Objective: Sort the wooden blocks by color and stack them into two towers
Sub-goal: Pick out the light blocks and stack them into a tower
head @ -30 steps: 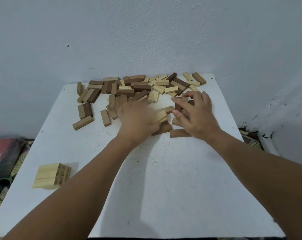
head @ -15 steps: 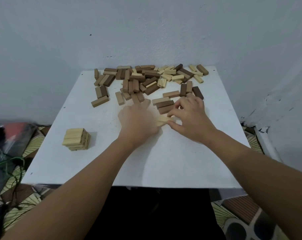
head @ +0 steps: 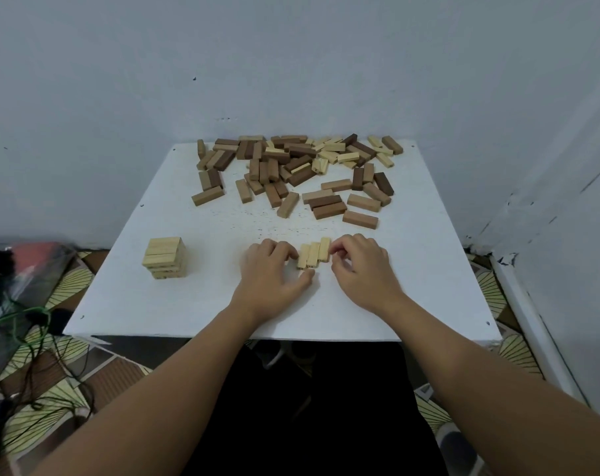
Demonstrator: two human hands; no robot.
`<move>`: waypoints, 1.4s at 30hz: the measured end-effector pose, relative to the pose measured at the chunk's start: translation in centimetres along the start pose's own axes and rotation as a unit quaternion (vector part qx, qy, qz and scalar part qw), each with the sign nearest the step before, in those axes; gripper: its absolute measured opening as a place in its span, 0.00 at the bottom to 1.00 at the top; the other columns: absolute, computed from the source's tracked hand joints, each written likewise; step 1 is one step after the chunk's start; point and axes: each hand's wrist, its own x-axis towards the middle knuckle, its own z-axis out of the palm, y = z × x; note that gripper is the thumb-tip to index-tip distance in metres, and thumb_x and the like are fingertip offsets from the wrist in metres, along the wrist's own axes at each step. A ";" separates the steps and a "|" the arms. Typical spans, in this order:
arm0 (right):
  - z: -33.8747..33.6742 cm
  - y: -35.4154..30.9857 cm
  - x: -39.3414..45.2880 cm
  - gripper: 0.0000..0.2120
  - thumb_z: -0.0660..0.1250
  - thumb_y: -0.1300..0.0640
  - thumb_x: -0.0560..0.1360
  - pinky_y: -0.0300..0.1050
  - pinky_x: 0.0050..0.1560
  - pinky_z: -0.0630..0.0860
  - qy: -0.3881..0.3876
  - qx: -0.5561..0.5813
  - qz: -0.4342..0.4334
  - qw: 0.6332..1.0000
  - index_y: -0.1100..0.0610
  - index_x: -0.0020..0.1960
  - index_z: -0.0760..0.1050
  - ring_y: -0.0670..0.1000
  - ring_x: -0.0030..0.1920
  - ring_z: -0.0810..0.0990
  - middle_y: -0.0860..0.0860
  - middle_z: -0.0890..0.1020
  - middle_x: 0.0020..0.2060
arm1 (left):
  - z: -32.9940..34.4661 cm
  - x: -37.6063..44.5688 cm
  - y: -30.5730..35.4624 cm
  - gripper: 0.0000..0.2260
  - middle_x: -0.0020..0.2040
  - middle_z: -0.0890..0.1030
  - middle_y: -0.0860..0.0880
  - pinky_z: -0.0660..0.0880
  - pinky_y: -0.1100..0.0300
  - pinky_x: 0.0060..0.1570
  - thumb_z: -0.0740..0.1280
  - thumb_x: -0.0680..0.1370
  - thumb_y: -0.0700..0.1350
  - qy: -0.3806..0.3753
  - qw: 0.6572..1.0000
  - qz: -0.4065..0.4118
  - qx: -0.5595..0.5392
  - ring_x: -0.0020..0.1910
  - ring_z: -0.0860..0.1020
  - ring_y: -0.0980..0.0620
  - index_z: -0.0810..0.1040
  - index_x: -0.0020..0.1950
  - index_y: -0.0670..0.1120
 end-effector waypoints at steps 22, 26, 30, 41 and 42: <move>0.1 0.2 0.8 0.19 0.61 0.50 0.83 0.49 0.70 0.66 -0.038 -0.046 0.044 0.997 0.42 0.73 0.73 0.51 0.64 0.66 0.47 0.71 0.62 | 0.6 -0.1 -0.2 0.24 0.52 0.73 0.57 0.57 0.58 0.60 0.69 0.76 0.66 0.037 0.999 0.018 0.012 0.57 0.70 0.52 0.77 0.66 0.54; 0.2 0.3 0.8 0.17 0.65 0.46 0.81 0.48 0.67 0.68 -0.032 -0.054 0.037 0.997 0.40 0.69 0.77 0.50 0.63 0.67 0.46 0.71 0.61 | 0.8 0.1 -0.4 0.25 0.52 0.73 0.56 0.56 0.60 0.59 0.69 0.76 0.67 0.030 0.999 0.023 0.018 0.57 0.70 0.51 0.79 0.66 0.53; 0.2 0.4 0.8 0.17 0.66 0.45 0.81 0.47 0.66 0.68 -0.028 -0.055 0.034 0.998 0.40 0.70 0.76 0.49 0.64 0.67 0.46 0.71 0.62 | 0.9 0.1 -0.7 0.23 0.50 0.74 0.57 0.59 0.59 0.59 0.72 0.76 0.65 0.040 0.999 0.019 -0.017 0.55 0.71 0.53 0.80 0.65 0.53; 0.1 0.4 1.0 0.18 0.66 0.46 0.81 0.47 0.69 0.67 -0.033 -0.022 0.046 0.998 0.39 0.70 0.77 0.48 0.64 0.66 0.42 0.68 0.58 | 0.1 0.0 -0.3 0.19 0.47 0.77 0.57 0.71 0.53 0.57 0.75 0.75 0.60 0.042 0.994 -0.010 -0.098 0.52 0.73 0.54 0.84 0.63 0.54; -0.1 0.4 1.0 0.19 0.66 0.45 0.80 0.47 0.69 0.67 -0.038 -0.016 0.047 0.998 0.39 0.70 0.76 0.48 0.64 0.66 0.42 0.67 0.58 | 0.1 -0.1 -0.3 0.19 0.46 0.77 0.57 0.72 0.53 0.57 0.74 0.75 0.60 0.043 0.994 -0.010 -0.104 0.52 0.73 0.53 0.84 0.63 0.54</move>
